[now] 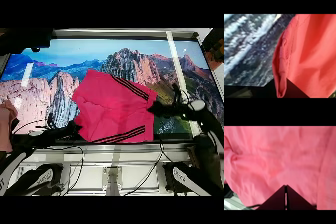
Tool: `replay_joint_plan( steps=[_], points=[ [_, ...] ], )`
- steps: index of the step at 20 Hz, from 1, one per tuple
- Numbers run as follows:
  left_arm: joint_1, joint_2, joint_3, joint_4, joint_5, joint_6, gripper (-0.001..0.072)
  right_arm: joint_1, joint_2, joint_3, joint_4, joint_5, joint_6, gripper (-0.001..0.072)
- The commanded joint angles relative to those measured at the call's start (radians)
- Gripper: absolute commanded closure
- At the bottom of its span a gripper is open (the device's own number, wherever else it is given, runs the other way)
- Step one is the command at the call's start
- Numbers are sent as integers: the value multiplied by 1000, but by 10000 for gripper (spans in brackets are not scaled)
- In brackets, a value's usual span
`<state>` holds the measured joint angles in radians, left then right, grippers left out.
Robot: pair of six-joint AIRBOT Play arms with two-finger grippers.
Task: Fold the clothes and pants, and hang the long-sleeved shirts on hangers.
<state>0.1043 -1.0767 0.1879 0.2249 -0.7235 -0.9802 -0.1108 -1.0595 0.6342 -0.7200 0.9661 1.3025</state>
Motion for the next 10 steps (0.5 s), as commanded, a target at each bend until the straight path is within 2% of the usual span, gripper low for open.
replay_joint_plan(
  steps=[1, 3, 5, 10],
  points=[
    [-29, 1, 1, -2, 17, 2, 701, -14, 175, -161, -67, -21, 105, 700],
    [-29, 1, 1, -2, 16, 2, 701, -14, 250, -201, -202, -3, 258, 700],
    [-29, 1, 1, -2, 16, 2, 701, -14, 302, -226, -312, 61, 348, 700],
    [-29, 1, 1, -2, 10, 2, 701, -84, 323, -245, -337, 154, 324, 701]
  ],
)
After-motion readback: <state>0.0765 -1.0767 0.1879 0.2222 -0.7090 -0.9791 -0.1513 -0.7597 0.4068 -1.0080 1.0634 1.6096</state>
